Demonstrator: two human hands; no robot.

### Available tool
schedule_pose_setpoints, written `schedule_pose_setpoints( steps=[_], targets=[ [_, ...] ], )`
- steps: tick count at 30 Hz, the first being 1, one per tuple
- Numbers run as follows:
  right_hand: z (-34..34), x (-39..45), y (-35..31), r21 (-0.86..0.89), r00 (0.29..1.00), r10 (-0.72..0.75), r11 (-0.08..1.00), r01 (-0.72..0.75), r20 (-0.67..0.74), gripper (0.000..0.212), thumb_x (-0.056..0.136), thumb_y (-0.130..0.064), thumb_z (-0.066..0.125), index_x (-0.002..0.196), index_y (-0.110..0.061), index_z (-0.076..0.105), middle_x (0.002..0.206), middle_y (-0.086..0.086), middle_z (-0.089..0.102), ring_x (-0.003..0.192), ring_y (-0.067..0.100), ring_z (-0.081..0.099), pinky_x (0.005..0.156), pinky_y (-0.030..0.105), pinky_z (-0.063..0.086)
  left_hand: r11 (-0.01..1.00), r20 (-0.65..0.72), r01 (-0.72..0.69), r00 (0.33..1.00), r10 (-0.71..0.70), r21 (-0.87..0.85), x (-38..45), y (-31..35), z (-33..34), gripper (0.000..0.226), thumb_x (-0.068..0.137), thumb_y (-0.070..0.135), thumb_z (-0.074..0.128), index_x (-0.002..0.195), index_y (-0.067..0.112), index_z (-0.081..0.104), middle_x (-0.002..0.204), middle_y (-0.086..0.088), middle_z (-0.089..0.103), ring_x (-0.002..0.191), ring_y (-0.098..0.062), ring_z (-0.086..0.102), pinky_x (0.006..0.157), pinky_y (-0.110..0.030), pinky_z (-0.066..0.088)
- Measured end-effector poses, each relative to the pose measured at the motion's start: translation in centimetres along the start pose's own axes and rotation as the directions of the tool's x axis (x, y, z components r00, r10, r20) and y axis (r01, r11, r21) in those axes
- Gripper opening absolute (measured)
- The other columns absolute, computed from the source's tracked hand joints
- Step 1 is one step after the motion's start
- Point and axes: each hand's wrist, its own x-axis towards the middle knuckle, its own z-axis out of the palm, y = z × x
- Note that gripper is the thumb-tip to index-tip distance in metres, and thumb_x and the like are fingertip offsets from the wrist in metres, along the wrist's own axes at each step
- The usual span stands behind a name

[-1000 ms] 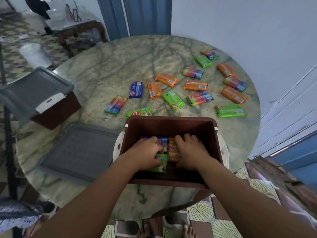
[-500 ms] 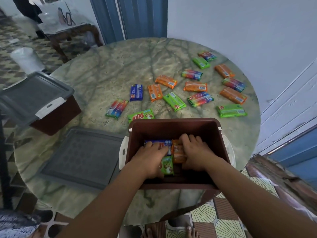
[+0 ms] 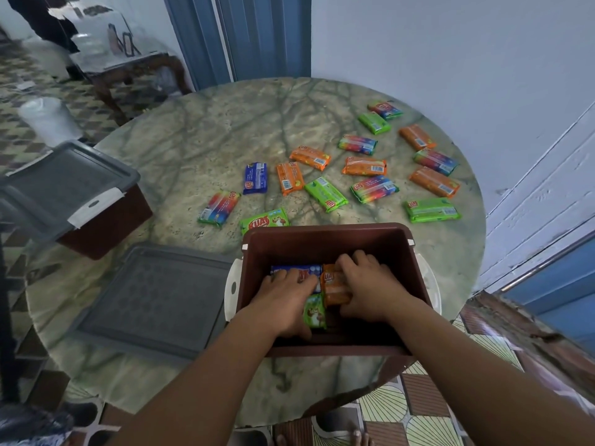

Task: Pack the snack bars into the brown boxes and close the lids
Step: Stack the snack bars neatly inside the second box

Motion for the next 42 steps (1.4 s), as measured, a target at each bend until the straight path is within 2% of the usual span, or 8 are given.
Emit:
schedule_pose_setpoints(
  steps=[6, 9, 11, 15, 21, 31, 38, 42],
  targets=[
    [-2.3, -1.6, 0.3, 0.161, 1.0, -0.012, 0.987, 0.014, -0.016, 0.046, 0.086, -0.059, 0.056, 0.117, -0.025, 0.061, 0.104, 0.001, 0.062, 0.092, 0.022, 0.063, 0.082, 0.039, 0.054, 1.0, 0.002, -0.01, 1.0, 0.01, 0.007, 0.1, 0.0, -0.1, 0.103, 0.068, 0.056, 0.084, 0.151, 0.03, 0.027, 0.147, -0.005, 0.034, 0.133, -0.031, 0.034, 0.109, -0.047, 0.03],
    [-3.0, -1.7, 0.5, 0.265, 0.998, -0.022, 0.964, 0.006, 0.054, 0.025, 0.096, -0.047, 0.049, 0.095, -0.024, 0.058, 0.084, 0.001, 0.065, 0.076, 0.021, 0.063, 0.073, 0.041, 0.053, 1.0, -0.016, -0.012, 1.0, 0.012, 0.02, 0.1, 0.0, 0.0, 0.1, 0.066, 0.057, 0.084, 0.147, 0.028, 0.031, 0.144, -0.004, 0.037, 0.13, -0.031, 0.036, 0.105, -0.047, 0.032],
    [-2.9, -1.5, 0.7, 0.309, 0.994, -0.03, 0.951, -0.004, 0.105, 0.022, 0.102, -0.039, 0.046, 0.099, -0.02, 0.056, 0.093, 0.005, 0.066, 0.084, 0.025, 0.063, 0.074, 0.039, 0.048, 1.0, -0.02, -0.014, 1.0, 0.014, 0.012, 0.1, 0.0, 0.0, 0.098, 0.066, 0.056, 0.084, 0.145, 0.029, 0.032, 0.144, -0.003, 0.037, 0.131, -0.03, 0.036, 0.105, -0.048, 0.033],
    [-1.9, -1.3, 1.1, 0.262, 0.956, -0.072, 0.965, -0.005, 0.284, 0.03, 0.108, -0.035, 0.042, 0.133, -0.02, 0.051, 0.134, 0.01, 0.058, 0.12, 0.028, 0.055, 0.097, 0.034, 0.041, 1.0, -0.022, -0.024, 0.999, 0.024, 0.009, 0.0, 0.0, 0.0, 0.101, 0.066, 0.057, 0.083, 0.147, 0.03, 0.029, 0.147, -0.003, 0.036, 0.133, -0.03, 0.036, 0.105, -0.048, 0.032],
    [-1.8, -0.4, 1.2, 0.242, 0.935, -0.09, 0.97, 0.004, 0.344, 0.039, 0.112, -0.023, 0.038, 0.15, -0.017, 0.048, 0.152, 0.01, 0.049, 0.136, 0.028, 0.047, 0.108, 0.028, 0.034, 1.0, -0.014, -0.019, 1.0, 0.019, 0.01, -0.1, 0.0, -0.1, 0.103, 0.067, 0.057, 0.082, 0.15, 0.031, 0.026, 0.15, -0.003, 0.034, 0.137, -0.03, 0.033, 0.109, -0.048, 0.03],
    [0.1, -0.4, 1.5, 0.115, 0.982, -0.098, 0.99, 0.08, 0.161, 0.033, 0.101, -0.024, 0.05, 0.134, -0.025, 0.049, 0.138, 0.01, 0.049, 0.126, 0.033, 0.047, 0.106, 0.042, 0.042, 1.0, -0.011, -0.009, 1.0, 0.009, 0.004, -0.1, 0.0, 0.0, 0.105, 0.068, 0.056, 0.083, 0.152, 0.03, 0.025, 0.151, -0.004, 0.033, 0.137, -0.031, 0.032, 0.11, -0.049, 0.029],
    [1.1, -1.1, 1.3, -0.112, 0.98, -0.123, 0.984, 0.141, 0.16, 0.089, 0.071, -0.061, 0.08, 0.142, -0.03, 0.038, 0.148, 0.007, 0.037, 0.136, 0.034, 0.033, 0.107, 0.046, 0.04, 1.0, 0.001, -0.013, 1.0, 0.013, 0.01, -0.1, 0.2, -0.3, 0.104, 0.07, 0.054, 0.083, 0.153, 0.03, 0.025, 0.154, -0.003, 0.029, 0.141, -0.03, 0.028, 0.114, -0.048, 0.027],
    [1.1, -0.8, 1.2, -0.105, 0.982, -0.165, 0.979, 0.175, 0.097, 0.073, 0.072, -0.054, 0.08, 0.131, -0.033, 0.043, 0.142, 0.003, 0.046, 0.128, 0.031, 0.046, 0.095, 0.038, 0.044, 1.0, -0.002, -0.021, 1.0, 0.021, 0.009, -0.3, 0.3, -0.3, 0.099, 0.07, 0.053, 0.083, 0.149, 0.029, 0.028, 0.151, -0.004, 0.032, 0.138, -0.03, 0.031, 0.112, -0.047, 0.028]
  ],
)
